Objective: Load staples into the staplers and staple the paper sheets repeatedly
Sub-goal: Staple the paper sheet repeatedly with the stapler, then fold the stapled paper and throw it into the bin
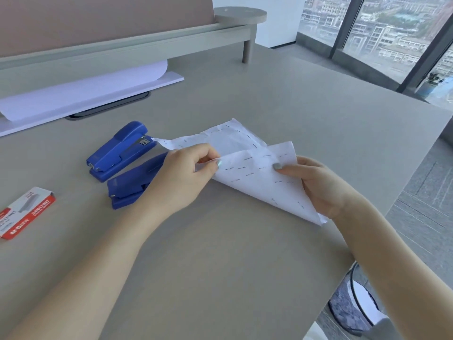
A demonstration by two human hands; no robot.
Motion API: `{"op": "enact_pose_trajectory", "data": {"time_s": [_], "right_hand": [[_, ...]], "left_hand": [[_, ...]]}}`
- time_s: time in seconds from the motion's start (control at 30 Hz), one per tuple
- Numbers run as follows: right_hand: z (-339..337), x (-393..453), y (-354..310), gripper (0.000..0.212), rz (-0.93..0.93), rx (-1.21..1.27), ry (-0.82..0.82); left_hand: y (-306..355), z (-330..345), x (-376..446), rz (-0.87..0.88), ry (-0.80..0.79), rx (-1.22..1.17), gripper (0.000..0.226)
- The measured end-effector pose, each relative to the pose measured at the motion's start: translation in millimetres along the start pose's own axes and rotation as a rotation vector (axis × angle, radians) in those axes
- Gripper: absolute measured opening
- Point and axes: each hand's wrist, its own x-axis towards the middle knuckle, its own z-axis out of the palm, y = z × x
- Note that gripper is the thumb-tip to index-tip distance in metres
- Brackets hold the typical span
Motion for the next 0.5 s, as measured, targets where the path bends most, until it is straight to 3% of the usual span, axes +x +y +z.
{"op": "enact_pose_trajectory", "data": {"time_s": [0.4,0.5], "right_hand": [[5.9,-17.3,-2.1,0.028,-0.156,-0.098,0.148],[8.1,-33.5,-7.0,0.014,-0.269,-0.145,0.241]], "left_hand": [[3.7,1.6,-0.2,0.022,-0.027,0.046,0.008],[7.3,8.8,1.7,0.064,0.062,0.198,0.046]]}}
